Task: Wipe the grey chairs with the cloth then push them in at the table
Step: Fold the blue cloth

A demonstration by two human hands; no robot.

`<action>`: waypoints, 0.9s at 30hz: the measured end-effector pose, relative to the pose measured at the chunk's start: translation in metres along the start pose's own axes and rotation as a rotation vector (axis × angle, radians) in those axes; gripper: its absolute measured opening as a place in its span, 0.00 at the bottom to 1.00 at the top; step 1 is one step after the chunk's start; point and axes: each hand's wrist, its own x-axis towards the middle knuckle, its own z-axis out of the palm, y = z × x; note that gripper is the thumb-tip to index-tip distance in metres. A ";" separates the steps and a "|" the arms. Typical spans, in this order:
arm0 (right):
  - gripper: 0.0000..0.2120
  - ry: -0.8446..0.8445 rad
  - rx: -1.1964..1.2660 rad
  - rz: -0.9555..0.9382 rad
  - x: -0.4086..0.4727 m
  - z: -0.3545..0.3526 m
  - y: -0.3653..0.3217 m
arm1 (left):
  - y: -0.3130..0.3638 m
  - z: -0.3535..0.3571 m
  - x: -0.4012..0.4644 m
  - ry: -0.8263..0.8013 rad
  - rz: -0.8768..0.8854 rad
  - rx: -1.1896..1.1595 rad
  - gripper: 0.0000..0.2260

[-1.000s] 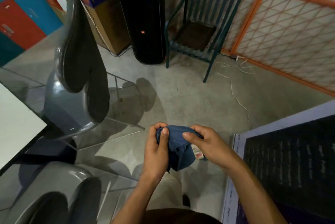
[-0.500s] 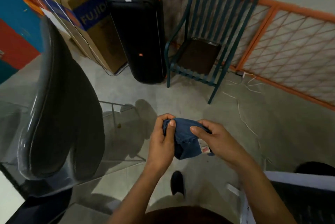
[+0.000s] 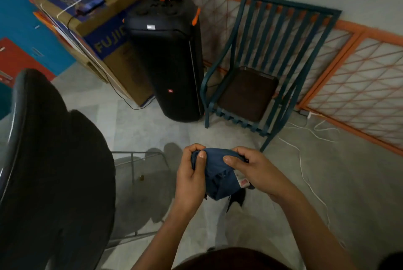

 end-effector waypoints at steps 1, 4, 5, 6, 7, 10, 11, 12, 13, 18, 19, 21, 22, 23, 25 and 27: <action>0.08 -0.008 -0.001 0.008 0.014 -0.013 -0.007 | 0.005 0.008 0.016 0.004 0.001 0.001 0.06; 0.10 -0.009 -0.010 0.027 0.053 -0.049 -0.029 | 0.028 0.032 0.065 -0.012 0.023 -0.011 0.07; 0.11 -0.011 -0.018 0.027 0.066 -0.062 -0.035 | 0.035 0.040 0.082 -0.018 0.046 0.005 0.07; 0.11 -0.008 -0.027 0.036 0.079 -0.075 -0.041 | 0.041 0.049 0.099 -0.025 0.062 0.032 0.06; 0.10 -0.005 -0.033 0.044 0.090 -0.086 -0.046 | 0.046 0.056 0.114 -0.024 0.065 0.050 0.05; 0.09 -0.001 0.008 0.028 0.119 -0.114 -0.060 | 0.059 0.076 0.152 -0.026 0.082 0.046 0.05; 0.09 0.006 0.018 0.026 0.127 -0.123 -0.065 | 0.062 0.083 0.164 -0.030 0.089 0.049 0.06; 0.10 0.019 0.019 0.027 0.136 -0.132 -0.067 | 0.065 0.089 0.177 -0.036 0.094 0.056 0.05; 0.11 0.030 0.017 0.030 0.145 -0.140 -0.068 | 0.067 0.097 0.190 -0.045 0.094 0.066 0.05; 0.11 0.057 0.049 0.071 0.191 -0.175 -0.066 | 0.066 0.125 0.245 -0.083 0.066 0.100 0.05; 0.12 0.064 0.049 0.079 0.200 -0.181 -0.066 | 0.064 0.130 0.257 -0.098 0.061 0.102 0.05; 0.12 0.083 0.056 0.107 0.220 -0.193 -0.068 | 0.061 0.140 0.283 -0.123 0.064 0.106 0.05; 0.12 0.095 0.063 0.120 0.231 -0.199 -0.069 | 0.061 0.146 0.297 -0.142 0.069 0.111 0.05; 0.12 0.106 0.072 0.138 0.243 -0.206 -0.068 | 0.059 0.153 0.312 -0.161 0.063 0.118 0.05; 0.12 0.128 0.090 0.183 0.265 -0.217 -0.065 | 0.055 0.163 0.339 -0.192 0.026 0.111 0.05; 0.13 0.155 0.101 0.218 0.289 -0.229 -0.067 | 0.053 0.173 0.369 -0.232 0.022 0.108 0.04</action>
